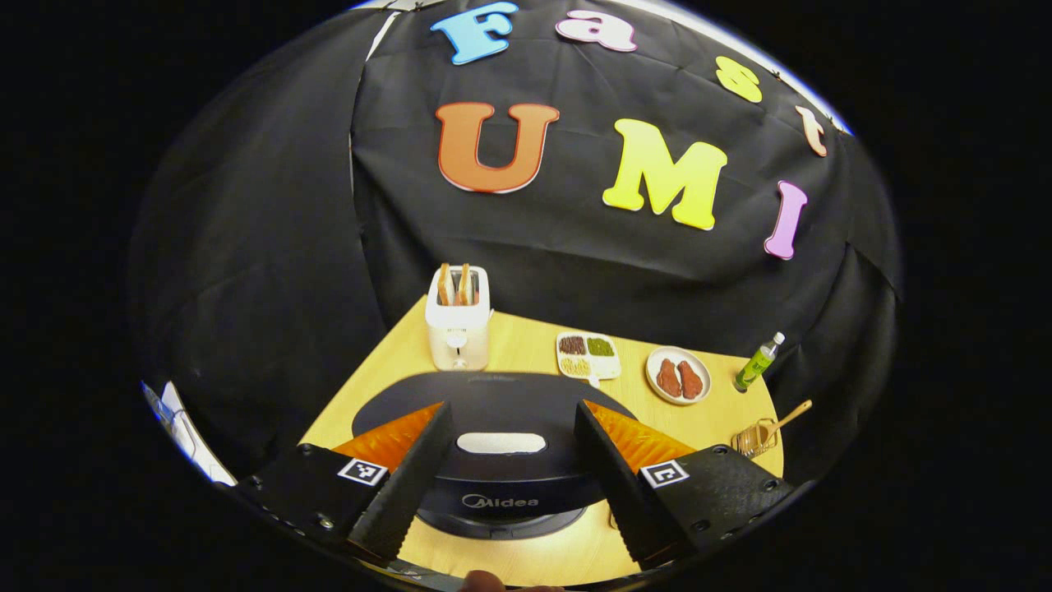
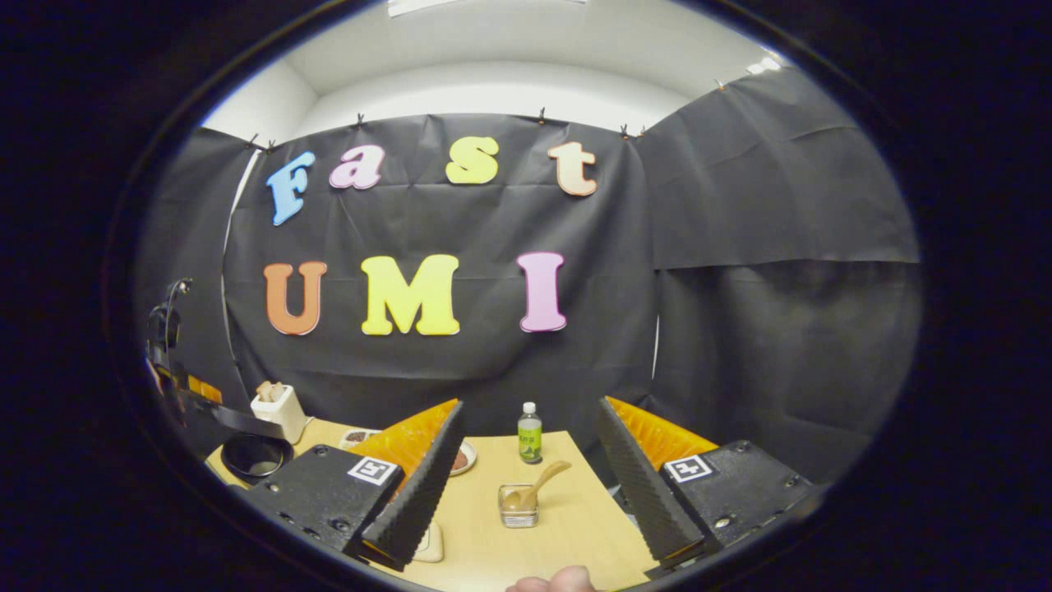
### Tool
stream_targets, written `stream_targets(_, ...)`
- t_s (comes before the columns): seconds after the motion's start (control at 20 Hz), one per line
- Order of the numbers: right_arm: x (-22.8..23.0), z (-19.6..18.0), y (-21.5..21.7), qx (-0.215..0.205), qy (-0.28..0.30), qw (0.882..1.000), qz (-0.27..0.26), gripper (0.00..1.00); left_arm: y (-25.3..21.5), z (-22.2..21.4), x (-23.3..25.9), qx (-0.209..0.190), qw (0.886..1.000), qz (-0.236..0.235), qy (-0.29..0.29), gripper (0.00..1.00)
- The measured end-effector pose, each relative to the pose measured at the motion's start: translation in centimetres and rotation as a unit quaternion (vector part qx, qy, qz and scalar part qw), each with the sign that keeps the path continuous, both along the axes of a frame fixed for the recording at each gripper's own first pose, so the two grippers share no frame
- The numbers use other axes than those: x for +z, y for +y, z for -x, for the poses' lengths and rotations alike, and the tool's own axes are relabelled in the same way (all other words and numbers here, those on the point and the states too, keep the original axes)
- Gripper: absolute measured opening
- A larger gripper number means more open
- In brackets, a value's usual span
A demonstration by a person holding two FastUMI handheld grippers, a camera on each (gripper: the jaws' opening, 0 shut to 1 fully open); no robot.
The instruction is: Close the left gripper, press the button to open the rice cooker; take a wooden spoon from the chopstick holder with the right hand, scoop a spoonful of rice and pour it into the rice cooker, then put the wooden spoon back into the chopstick holder.
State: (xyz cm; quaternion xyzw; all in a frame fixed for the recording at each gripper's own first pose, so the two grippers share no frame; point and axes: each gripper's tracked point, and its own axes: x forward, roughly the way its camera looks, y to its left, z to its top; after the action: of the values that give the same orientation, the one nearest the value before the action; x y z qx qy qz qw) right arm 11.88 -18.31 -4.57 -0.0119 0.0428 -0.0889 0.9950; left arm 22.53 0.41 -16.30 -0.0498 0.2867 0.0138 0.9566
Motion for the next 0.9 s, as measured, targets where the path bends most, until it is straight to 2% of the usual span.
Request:
stream_targets(0.2,-0.5,0.2,2.6,0.022,0.009,1.000,0.000,0.99,-0.2,2.3,-3.9,0.005,1.000,0.017,0.021,0.97)
stream_targets(0.5,-0.8,0.0,5.7,0.054,0.022,0.998,0.014,1.00,0.0,4.6,-7.3,0.014,0.998,0.030,0.058,0.96)
stream_targets(0.9,-1.0,-0.9,7.7,0.073,0.010,0.997,-0.010,1.00,0.3,5.3,-9.6,0.011,0.997,-0.025,0.072,0.96)
